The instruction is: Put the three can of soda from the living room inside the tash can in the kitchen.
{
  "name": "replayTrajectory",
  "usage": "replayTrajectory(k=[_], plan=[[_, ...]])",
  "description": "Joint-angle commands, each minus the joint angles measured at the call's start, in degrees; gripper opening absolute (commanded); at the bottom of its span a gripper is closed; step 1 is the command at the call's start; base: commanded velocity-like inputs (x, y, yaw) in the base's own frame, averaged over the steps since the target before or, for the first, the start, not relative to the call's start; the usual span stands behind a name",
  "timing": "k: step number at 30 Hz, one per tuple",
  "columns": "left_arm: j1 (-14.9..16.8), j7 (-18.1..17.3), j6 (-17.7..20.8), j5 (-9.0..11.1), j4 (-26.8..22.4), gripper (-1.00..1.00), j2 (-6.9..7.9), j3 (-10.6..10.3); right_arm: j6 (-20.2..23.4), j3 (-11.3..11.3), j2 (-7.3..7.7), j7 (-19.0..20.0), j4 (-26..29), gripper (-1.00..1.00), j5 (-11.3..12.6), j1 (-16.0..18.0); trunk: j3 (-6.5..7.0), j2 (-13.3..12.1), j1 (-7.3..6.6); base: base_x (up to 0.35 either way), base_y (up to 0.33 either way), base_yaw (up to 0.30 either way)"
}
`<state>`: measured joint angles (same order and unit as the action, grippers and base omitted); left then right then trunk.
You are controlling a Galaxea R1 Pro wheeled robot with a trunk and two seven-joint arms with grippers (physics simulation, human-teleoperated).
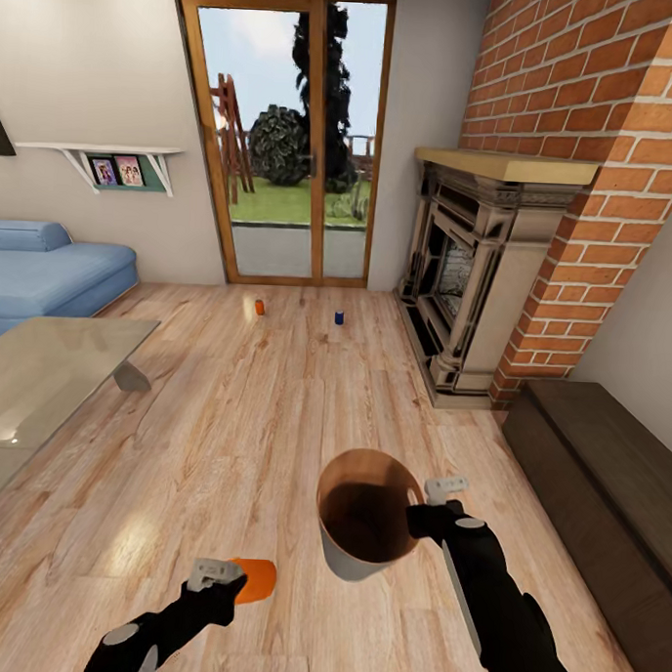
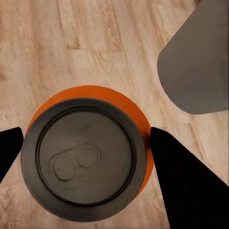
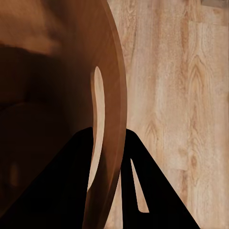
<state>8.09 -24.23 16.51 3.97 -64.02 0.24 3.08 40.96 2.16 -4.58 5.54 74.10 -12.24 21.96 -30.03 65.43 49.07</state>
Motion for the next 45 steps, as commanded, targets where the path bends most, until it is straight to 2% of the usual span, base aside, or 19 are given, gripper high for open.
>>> replayTrajectory(k=[1,5,10,15,18,23,27,30,32,35,40,45], plan=[[0.0,-1.5,1.3,-0.2,-1.2,-1.00,0.01,0.4,-0.3,0.0,0.00,0.2,0.0,-1.00,0.6,0.0,0.00,0.0,0.00,0.000,0.000,0.000],[0.0,-5.6,5.0,-0.1,-3.9,-1.00,0.22,1.6,-0.8,0.0,0.06,0.1,-0.8,-1.00,0.5,0.0,0.00,0.0,0.00,0.000,0.000,0.000],[0.0,-10.3,8.0,0.0,-6.0,-1.00,0.93,5.5,-3.4,0.1,0.04,0.1,-4.0,-1.00,-1.3,0.0,0.00,0.0,0.00,0.000,0.000,0.000],[0.0,-14.0,9.1,-0.1,-6.4,-1.00,1.24,6.9,-6.1,0.0,0.01,0.2,-5.0,-1.00,-3.0,0.0,0.00,0.0,0.00,0.000,0.000,0.000],[0.0,-15.7,10.1,0.0,-6.6,-1.00,2.11,7.1,-6.7,0.0,0.01,0.1,-6.3,-1.00,-3.4,0.0,0.00,0.0,0.00,0.000,0.000,0.000],[0.0,-18.4,12.3,0.1,-8.2,-1.00,3.38,7.3,-7.2,0.1,0.01,0.0,-8.0,-1.00,-3.7,0.0,0.00,0.0,0.00,0.000,0.000,0.000],[0.0,-21.4,13.6,0.1,-9.3,-1.00,3.69,9.5,-8.7,0.1,0.01,0.1,-8.5,-1.00,-3.7,0.0,0.00,0.0,0.00,0.000,0.000,0.000],[0.0,-24.8,15.0,0.1,-9.7,-1.00,3.82,13.0,-9.7,0.1,0.01,0.1,-8.6,-1.00,-3.7,0.0,0.00,0.0,0.00,0.000,0.000,0.000],[0.0,-26.7,15.4,0.0,-9.8,-1.00,3.87,14.1,-9.8,0.0,0.01,0.0,-8.6,-1.00,-3.7,0.0,0.00,0.0,0.00,0.000,0.000,0.000],[0.0,-28.9,15.7,0.0,-9.9,-1.00,4.20,14.9,-10.0,0.0,0.01,0.0,-8.7,-1.00,-3.7,0.0,0.00,0.0,0.00,0.000,0.000,0.000],[0.0,-31.8,16.4,0.1,-10.0,-1.00,5.61,15.5,-10.5,0.1,0.01,0.0,-10.2,-1.00,-3.7,0.0,0.00,0.0,0.00,0.000,0.000,0.000],[0.0,-35.0,17.3,0.1,-10.0,-1.00,6.13,17.4,-11.5,0.1,0.01,0.0,-11.1,-1.00,-3.8,0.0,0.00,0.0,0.00,0.000,0.000,0.000]])
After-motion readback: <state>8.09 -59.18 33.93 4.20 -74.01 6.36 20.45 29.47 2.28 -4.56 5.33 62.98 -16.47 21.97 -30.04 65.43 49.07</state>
